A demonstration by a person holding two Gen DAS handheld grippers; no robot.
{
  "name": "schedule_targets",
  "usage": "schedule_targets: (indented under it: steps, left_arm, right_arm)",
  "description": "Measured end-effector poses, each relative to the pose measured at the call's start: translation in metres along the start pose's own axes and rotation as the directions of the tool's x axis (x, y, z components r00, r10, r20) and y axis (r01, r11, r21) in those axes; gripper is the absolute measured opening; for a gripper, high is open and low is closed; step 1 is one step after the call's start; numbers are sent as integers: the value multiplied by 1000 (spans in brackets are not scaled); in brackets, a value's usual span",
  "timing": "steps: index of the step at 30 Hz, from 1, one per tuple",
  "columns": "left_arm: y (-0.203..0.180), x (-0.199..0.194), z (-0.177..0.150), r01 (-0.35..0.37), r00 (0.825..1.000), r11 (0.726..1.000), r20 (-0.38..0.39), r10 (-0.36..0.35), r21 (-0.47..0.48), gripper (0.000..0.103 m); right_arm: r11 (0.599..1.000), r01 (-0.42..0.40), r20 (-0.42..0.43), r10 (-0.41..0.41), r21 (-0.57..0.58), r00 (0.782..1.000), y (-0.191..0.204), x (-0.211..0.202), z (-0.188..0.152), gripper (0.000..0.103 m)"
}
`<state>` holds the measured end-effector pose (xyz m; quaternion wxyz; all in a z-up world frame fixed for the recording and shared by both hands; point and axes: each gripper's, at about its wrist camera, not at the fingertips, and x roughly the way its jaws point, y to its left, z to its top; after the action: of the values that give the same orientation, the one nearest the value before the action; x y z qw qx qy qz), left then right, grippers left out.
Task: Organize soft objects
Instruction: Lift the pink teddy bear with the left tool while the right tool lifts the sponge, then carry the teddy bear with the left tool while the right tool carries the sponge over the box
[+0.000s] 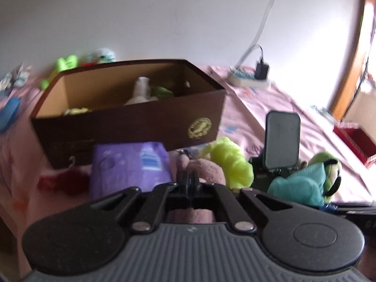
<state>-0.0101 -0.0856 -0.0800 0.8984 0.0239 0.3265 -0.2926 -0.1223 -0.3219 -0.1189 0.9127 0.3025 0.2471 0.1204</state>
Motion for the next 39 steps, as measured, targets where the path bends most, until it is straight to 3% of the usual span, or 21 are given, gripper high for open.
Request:
schedule_targets:
  steps: [2, 3, 4, 5, 6, 7, 11, 17, 18, 19, 21, 22, 24, 31, 39]
  left_arm:
    - [4, -10, 1, 48, 999, 999, 8, -48, -10, 0]
    - [3, -12, 1, 54, 999, 999, 4, -54, 7, 12]
    - [1, -11, 2, 43, 999, 999, -4, -43, 26, 38]
    - [-1, -8, 2, 47, 999, 998, -18, -46, 38, 49]
    - [0, -5, 0, 62, 998, 997, -34, -61, 43, 73]
    - [-2, -4, -2, 55, 998, 997, -30, -54, 46, 73]
    - [-12, 6, -6, 85, 994, 994, -69, -80, 68, 73]
    - [-32, 19, -12, 47, 995, 987, -92, -33, 155, 73]
    - [-35, 20, -14, 31, 996, 984, -88, -15, 174, 70]
    - [-38, 21, -16, 15, 996, 981, -84, 1, 191, 52]
    - [-45, 21, -18, -29, 997, 977, -69, 45, 210, 39]
    - [-48, 20, -18, -42, 997, 975, -57, 56, 220, 26]
    - [-52, 15, -17, -65, 997, 973, -30, 73, 223, 18]
    - [-59, 5, -19, -124, 992, 974, 21, 122, 189, 16]
    - [-51, -35, 11, -105, 988, 985, 125, 87, 138, 16]
  right_arm:
    - [1000, -3, -15, 3, 12, 1000, -3, 3, 0, 5]
    - [1000, -2, -20, 2, 16, 1000, -4, 5, 1, 5]
    - [1000, 2, -20, -1, 14, 1000, -4, 6, 2, 5]
    - [1000, 1, -18, -1, 12, 1000, -4, 5, 2, 5]
    - [1000, -3, -14, 4, 12, 1000, -3, 4, 2, 5]
    - [1000, -8, -10, 8, 11, 1000, -3, 3, 2, 5]
    - [1000, -8, -10, 8, -3, 1000, -1, -2, -2, 5]
    - [999, 18, -31, -19, -30, 999, -6, -8, -5, 5]
    - [999, 25, -32, -27, -38, 999, -8, -10, -6, 5]
    - [999, 32, -33, -34, -41, 999, -9, -13, -7, 5]
    - [998, 43, -36, -44, -36, 998, -13, -17, -9, 5]
    - [998, 45, -37, -46, -32, 998, -14, -18, -9, 5]
    - [998, 48, -35, -49, -28, 998, -15, -20, -10, 5]
    - [999, 40, -12, -40, -28, 999, -12, -26, -8, 5]
    - [998, -15, 26, 16, -58, 1000, -1, -33, 5, 5]
